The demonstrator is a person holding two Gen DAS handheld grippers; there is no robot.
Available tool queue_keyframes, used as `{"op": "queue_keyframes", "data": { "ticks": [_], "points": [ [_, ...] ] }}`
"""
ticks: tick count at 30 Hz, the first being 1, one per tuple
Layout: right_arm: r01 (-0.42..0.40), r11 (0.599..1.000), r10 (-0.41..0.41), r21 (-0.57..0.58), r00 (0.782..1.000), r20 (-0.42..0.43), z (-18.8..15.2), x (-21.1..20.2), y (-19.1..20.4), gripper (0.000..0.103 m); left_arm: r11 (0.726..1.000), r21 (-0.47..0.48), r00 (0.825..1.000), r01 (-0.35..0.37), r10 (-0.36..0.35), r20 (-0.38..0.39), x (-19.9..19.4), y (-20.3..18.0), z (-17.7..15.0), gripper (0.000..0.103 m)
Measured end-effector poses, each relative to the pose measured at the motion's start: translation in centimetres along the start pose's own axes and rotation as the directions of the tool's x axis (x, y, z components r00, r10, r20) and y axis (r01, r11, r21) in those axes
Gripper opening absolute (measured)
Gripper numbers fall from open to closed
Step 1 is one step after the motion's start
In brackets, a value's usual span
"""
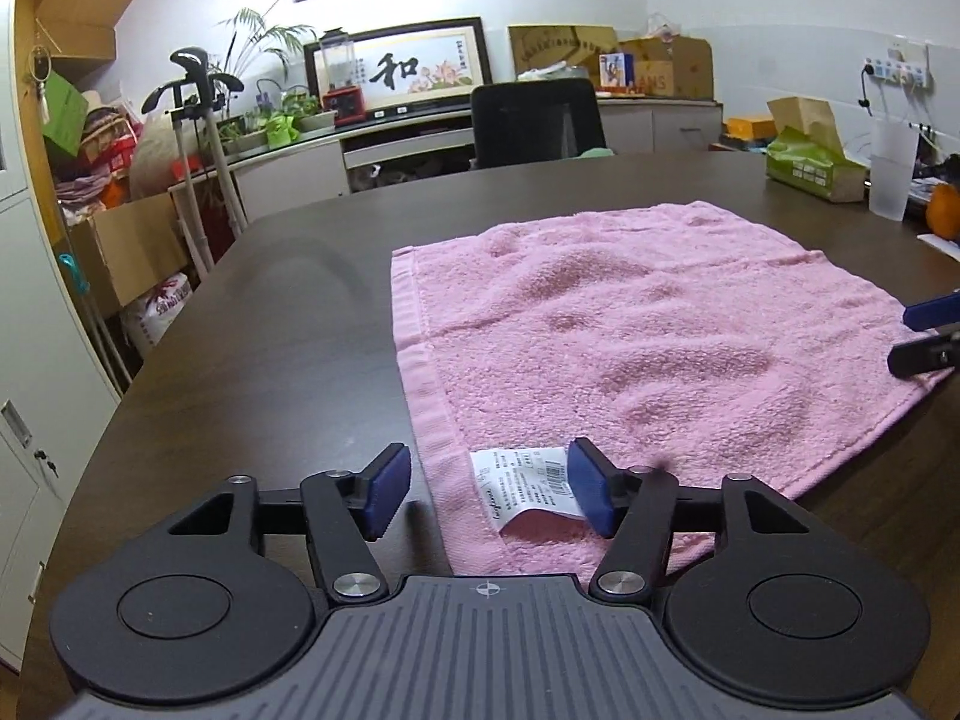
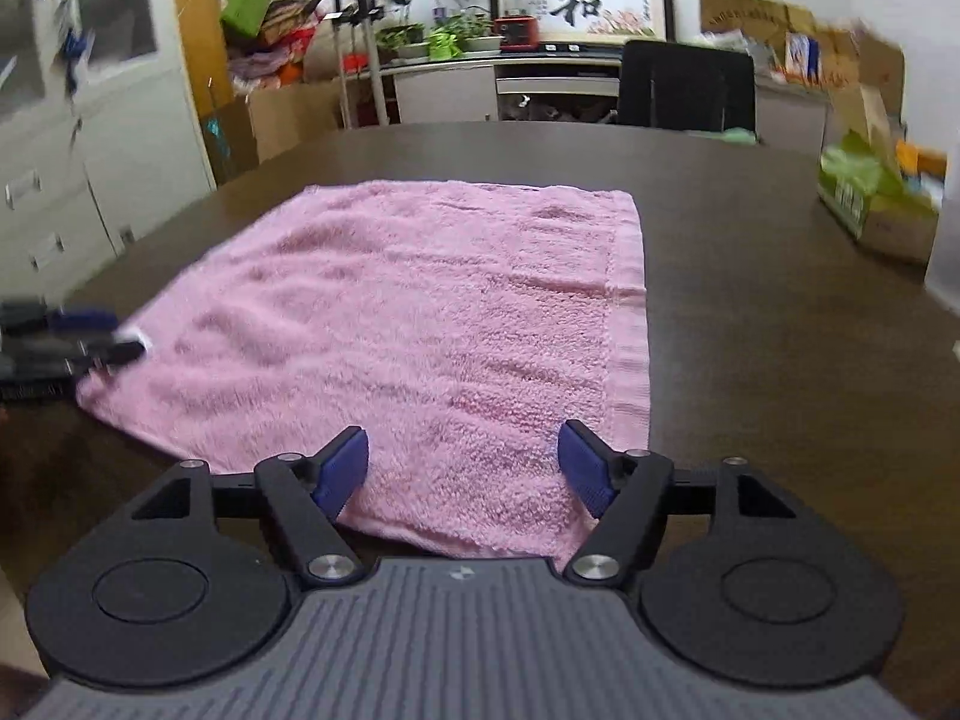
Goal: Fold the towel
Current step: 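Move both open tools to the towel edge with the white tag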
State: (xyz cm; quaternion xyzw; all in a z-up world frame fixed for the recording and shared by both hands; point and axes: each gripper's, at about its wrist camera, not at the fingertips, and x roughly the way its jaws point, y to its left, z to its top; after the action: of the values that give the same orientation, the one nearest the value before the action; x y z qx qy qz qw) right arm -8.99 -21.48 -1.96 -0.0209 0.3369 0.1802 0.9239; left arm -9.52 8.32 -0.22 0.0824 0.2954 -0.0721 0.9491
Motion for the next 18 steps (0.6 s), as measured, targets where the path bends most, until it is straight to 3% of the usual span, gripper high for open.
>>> {"op": "queue_keyframes", "data": {
  "ticks": [4, 7, 9, 11, 14, 18],
  "points": [
    [-0.042, 0.998, 0.039, 0.050, 0.998, 0.056, 0.0, -1.1, -0.7, 0.074, 0.999, -0.037, 0.999, 0.011, -0.009, 0.040, -1.0, 0.9, 0.0, 0.061],
    [-0.053, 0.996, 0.044, 0.065, 0.991, 0.127, -0.6, -3.2, -1.8, 0.074, 1.000, -0.027, 0.993, -0.011, 0.014, 0.117, -2.8, 1.6, -0.5, 0.070],
    [-0.043, 0.998, 0.036, 0.047, 0.987, 0.154, -1.2, -4.3, -2.2, 0.076, 1.000, -0.011, 0.987, -0.012, 0.014, 0.160, -3.9, 1.7, -1.1, 0.091],
    [-0.035, 0.999, 0.030, 0.029, 0.986, 0.166, -2.2, -5.1, -2.5, 0.076, 1.000, 0.005, 0.982, -0.016, 0.015, 0.190, -4.7, 1.6, -1.7, 0.101],
    [-0.031, 0.999, 0.029, 0.010, 0.986, 0.163, -3.1, -5.3, -2.4, 0.078, 0.999, 0.029, 0.978, -0.021, 0.014, 0.209, -5.6, 0.9, -2.5, 0.103],
    [-0.033, 0.999, 0.034, -0.005, 0.987, 0.156, -4.1, -5.0, -2.0, 0.078, 0.999, 0.032, 0.983, 0.030, -0.036, 0.178, -5.6, -0.3, -3.0, 0.103]
  ]
}}
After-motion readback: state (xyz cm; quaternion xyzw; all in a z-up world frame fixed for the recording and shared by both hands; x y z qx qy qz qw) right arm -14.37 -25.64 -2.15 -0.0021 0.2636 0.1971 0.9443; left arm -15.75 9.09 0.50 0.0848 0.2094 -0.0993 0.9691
